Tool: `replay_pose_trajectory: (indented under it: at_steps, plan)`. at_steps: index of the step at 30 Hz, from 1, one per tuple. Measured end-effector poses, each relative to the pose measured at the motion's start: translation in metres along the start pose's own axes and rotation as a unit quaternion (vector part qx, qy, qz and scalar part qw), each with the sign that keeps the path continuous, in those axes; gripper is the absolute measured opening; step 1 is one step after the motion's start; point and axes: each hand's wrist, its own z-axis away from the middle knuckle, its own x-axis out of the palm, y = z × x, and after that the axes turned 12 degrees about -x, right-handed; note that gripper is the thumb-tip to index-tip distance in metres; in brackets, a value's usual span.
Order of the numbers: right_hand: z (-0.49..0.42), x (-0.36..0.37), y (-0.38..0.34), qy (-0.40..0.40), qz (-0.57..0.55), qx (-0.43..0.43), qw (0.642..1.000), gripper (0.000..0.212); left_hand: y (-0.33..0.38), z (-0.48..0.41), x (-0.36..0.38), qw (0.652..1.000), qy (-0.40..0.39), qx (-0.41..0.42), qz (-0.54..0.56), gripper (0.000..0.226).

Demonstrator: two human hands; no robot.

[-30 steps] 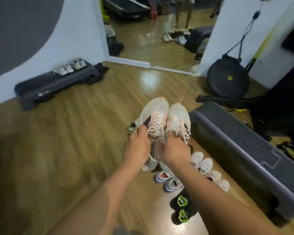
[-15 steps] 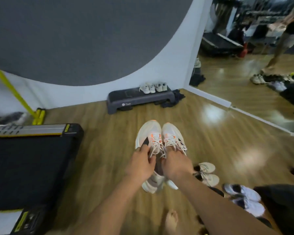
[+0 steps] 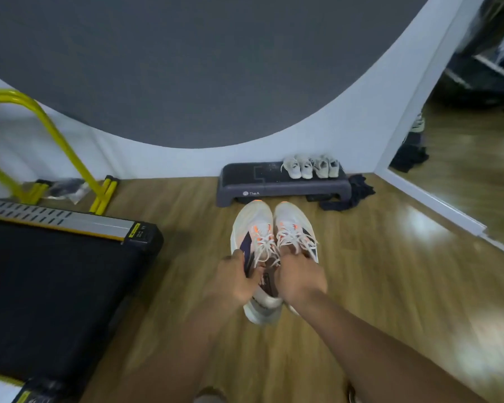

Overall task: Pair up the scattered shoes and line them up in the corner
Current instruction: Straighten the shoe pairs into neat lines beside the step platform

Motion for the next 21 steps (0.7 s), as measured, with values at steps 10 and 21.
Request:
replay_pose_trajectory:
  at_steps: [10,21]
  plan:
    - [-0.204,-0.023,0.087,-0.032,0.012,0.012,0.999,0.032,0.093,-0.225,0.041,0.995,-0.093,-0.035,-0.009,0.049]
    - [-0.421,-0.063,0.172,-0.041,-0.024,0.05,0.998,0.032,0.2,-0.455,0.035,0.989,-0.149,-0.012,0.001,0.048]
